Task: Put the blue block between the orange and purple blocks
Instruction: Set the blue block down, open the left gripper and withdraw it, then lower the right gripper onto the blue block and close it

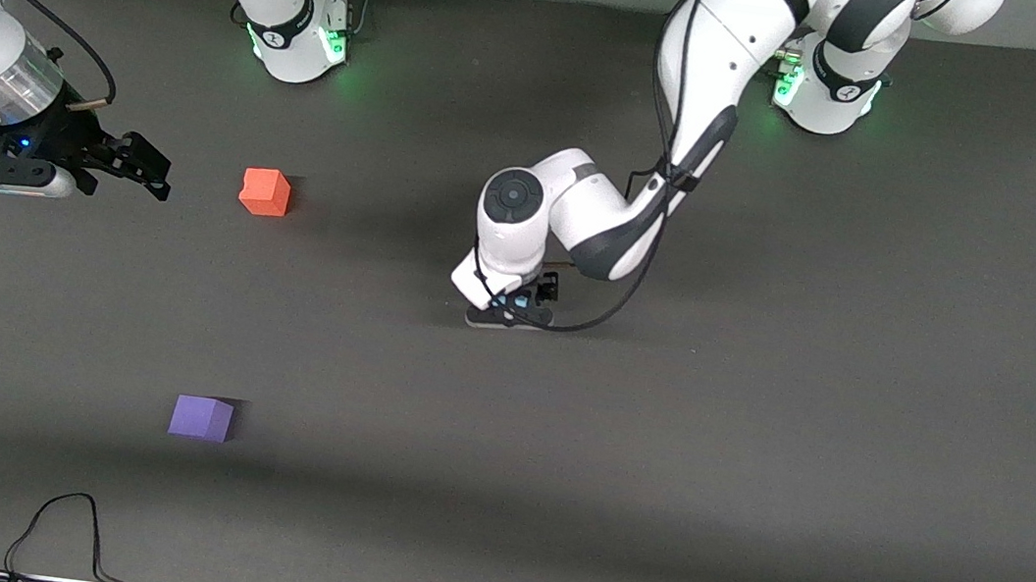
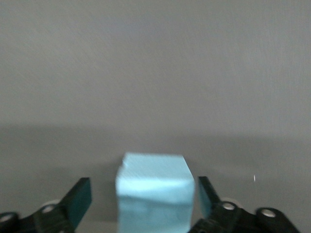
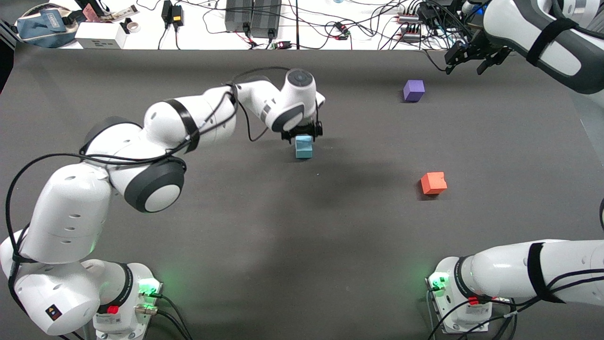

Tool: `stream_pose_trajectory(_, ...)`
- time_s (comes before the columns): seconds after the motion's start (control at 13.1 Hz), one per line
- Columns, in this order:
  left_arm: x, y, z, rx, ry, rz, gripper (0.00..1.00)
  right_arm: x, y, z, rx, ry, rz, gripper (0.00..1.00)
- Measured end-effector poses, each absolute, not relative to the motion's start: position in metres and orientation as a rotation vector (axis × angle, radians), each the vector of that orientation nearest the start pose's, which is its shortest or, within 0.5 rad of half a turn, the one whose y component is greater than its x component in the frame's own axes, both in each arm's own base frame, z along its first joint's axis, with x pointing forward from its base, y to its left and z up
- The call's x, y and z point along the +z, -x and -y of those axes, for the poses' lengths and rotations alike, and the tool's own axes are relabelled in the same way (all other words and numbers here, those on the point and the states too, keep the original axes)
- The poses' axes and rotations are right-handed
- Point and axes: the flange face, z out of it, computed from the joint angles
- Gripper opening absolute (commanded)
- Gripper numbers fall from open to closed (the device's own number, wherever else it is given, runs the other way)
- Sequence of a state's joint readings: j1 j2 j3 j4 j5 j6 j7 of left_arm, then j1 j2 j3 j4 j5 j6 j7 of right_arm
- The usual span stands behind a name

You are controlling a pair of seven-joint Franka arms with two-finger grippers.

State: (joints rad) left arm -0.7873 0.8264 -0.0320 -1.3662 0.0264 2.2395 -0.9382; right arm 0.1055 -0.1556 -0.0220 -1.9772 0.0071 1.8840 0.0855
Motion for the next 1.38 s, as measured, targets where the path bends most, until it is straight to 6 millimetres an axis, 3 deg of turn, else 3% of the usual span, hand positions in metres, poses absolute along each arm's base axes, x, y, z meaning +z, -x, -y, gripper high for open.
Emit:
stream_pose_trajectory(0.15, 0.269, -0.551, 0.502, -0.041, 3.164, 0.245, 1.00, 0.537, -0.517, -0.064, -0.088, 3.129, 0.027, 1.00)
stream_pose_trajectory(0.38, 0.348, -0.609, 0.419, 0.011, 3.196, 0.295, 1.00, 0.520, -0.519, -0.137, -0.080, 3.133, 0.111, 1.00)
stream_pose_trajectory(0.53, 0.392, -0.644, 0.325, 0.115, 3.192, 0.266, 1.00, 0.502, -0.528, -0.206, -0.090, 3.109, 0.105, 1.00)
stream_pose_trajectory(0.76, 0.439, -0.680, 0.146, 0.206, 3.203, 0.195, 1.00, 0.478, -0.534, -0.318, -0.075, 3.050, 0.083, 1.00)
stream_pose_trajectory(0.84, 0.450, -0.683, 0.103, 0.208, 3.211, 0.177, 1.00, 0.468, -0.535, -0.346, -0.091, 3.058, 0.078, 1.00)
stream_pose_trajectory(0.92, 0.461, -0.683, 0.073, 0.200, 3.214, 0.170, 1.00, 0.451, -0.534, -0.370, -0.120, 3.075, 0.068, 1.00)
stream_pose_trajectory(0.99, 0.471, -0.680, 0.052, 0.202, 3.214, 0.148, 1.00, 0.426, -0.532, -0.393, -0.148, 3.090, 0.057, 1.00)
stream_pose_trajectory(1.15, 0.494, -0.669, 0.033, 0.194, 3.210, 0.101, 1.00, 0.362, -0.523, -0.429, -0.172, 3.122, 0.010, 1.00)
stream_pose_trajectory(1.38, 0.530, -0.641, 0.022, 0.150, 3.185, 0.068, 1.00, 0.267, -0.510, -0.457, -0.151, 3.132, -0.016, 1.00)
